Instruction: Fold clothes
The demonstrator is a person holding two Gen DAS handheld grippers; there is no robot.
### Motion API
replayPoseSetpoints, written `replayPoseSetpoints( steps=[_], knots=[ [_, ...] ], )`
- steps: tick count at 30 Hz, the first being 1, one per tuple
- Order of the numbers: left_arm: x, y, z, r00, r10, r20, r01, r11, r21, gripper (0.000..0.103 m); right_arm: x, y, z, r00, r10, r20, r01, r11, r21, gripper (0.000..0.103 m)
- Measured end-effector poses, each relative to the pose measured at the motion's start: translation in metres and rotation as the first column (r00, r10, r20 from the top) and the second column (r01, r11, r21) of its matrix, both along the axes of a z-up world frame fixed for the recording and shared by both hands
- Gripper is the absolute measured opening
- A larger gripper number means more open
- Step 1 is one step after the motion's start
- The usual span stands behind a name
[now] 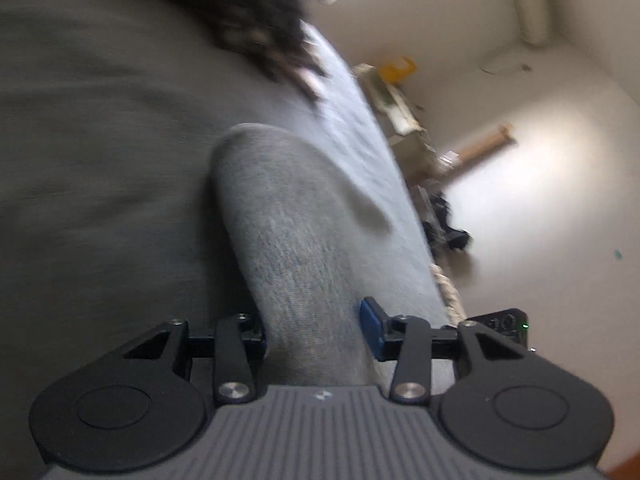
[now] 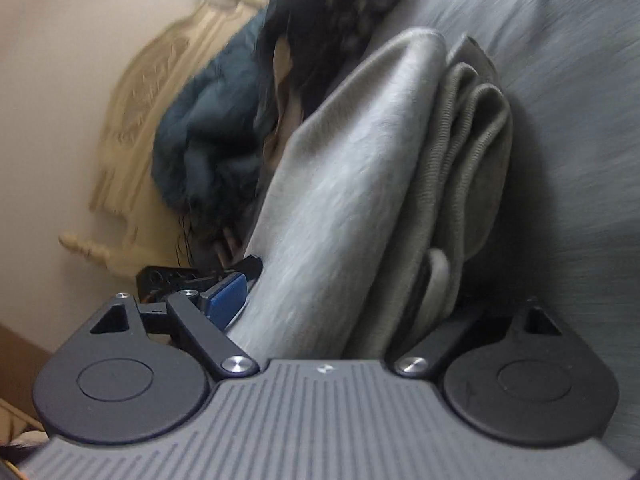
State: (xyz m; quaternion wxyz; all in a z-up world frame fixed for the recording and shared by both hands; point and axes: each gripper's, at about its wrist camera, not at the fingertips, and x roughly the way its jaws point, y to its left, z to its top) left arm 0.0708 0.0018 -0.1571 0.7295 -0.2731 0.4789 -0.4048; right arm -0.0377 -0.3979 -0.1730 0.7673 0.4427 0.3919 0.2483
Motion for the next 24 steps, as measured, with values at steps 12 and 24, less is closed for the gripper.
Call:
replayPoseSetpoints(
  steps=[12,24],
  knots=[
    [-0.035,0.033,0.059,0.962,-0.009,0.272,-0.004,0.999,0.047,0.046,-0.115,0.006,0.087,0.929,-0.263,0.259,0.343,0.875,-0.341,0.070],
    [-0.085,-0.054,0.042,0.845,-0.266,0.463,0.122,0.940,0.319,0.037,-0.128,0.066,0.059,0.936,-0.167,0.311,0.341,0.655,-0.674,0.025]
  ],
)
